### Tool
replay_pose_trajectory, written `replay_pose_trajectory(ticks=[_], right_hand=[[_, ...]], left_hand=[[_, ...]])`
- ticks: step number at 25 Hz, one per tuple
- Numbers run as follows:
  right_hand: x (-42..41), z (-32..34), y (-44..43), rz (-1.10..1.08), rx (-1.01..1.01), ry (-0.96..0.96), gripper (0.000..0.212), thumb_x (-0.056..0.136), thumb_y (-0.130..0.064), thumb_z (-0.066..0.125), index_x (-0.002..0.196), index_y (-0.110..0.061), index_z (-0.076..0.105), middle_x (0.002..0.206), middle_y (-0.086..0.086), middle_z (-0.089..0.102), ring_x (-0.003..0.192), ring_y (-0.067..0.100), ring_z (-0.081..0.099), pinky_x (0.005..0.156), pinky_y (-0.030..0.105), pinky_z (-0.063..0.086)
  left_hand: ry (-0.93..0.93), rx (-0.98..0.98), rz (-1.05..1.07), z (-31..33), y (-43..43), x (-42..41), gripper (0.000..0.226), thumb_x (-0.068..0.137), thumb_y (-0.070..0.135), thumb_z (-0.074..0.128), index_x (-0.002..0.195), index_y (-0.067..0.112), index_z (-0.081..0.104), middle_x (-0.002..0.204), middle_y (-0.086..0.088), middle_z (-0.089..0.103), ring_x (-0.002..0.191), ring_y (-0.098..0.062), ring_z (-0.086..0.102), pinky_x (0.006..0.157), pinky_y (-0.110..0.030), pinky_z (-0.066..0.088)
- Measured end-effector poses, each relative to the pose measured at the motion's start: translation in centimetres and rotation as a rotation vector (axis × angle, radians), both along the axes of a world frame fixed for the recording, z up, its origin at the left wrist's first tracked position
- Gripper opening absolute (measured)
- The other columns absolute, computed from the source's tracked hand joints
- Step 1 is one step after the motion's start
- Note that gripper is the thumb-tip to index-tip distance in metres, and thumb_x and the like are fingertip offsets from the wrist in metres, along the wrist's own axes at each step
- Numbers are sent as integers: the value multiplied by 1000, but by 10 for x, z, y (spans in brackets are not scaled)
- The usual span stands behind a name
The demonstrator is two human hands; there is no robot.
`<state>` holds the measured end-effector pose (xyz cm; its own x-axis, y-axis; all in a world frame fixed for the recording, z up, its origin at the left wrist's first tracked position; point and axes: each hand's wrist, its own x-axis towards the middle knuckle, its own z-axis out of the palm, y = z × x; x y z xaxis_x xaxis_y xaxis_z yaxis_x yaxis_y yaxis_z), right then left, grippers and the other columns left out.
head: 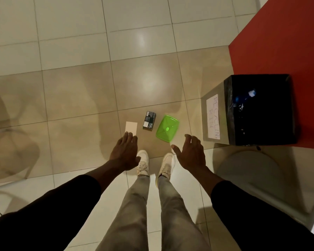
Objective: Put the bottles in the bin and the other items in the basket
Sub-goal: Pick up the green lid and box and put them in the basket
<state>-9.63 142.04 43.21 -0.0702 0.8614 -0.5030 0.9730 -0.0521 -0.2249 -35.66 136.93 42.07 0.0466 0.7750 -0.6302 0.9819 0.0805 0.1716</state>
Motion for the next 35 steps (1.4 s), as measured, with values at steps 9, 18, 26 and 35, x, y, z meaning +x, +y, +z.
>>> replay_pose_trajectory(ticks=[9,18,26,35], right_hand=[[21,-196,46,108,-98,-54,69,92,-54,64,138,-5,47,128,20,55,118,38,52,96,49,46],[25,-412,69,-48,-265,-62,62,87,-30,70,139,-11,41,127,15,54,122,36,52,91,46,50],[29,-534,84,-342,-247,-59,56,90,-28,74,130,-7,41,124,18,65,113,42,64,89,47,53],[34,-579,71,-446,-178,-99,46,89,-8,69,123,-8,38,116,23,67,105,47,66,85,48,54]], left_hand=[[16,-72,68,-189,42,11,89,88,55,71,151,4,33,158,-19,37,151,-35,30,120,-47,34],[15,-46,142,-409,111,25,79,86,56,71,139,4,43,140,-18,51,130,-36,48,104,-49,46],[23,-25,444,-522,142,44,111,74,71,79,143,-1,30,139,-21,50,128,-41,51,101,-54,47],[114,46,529,-560,130,50,93,76,40,84,140,0,30,133,-19,49,121,-40,56,96,-52,50]])
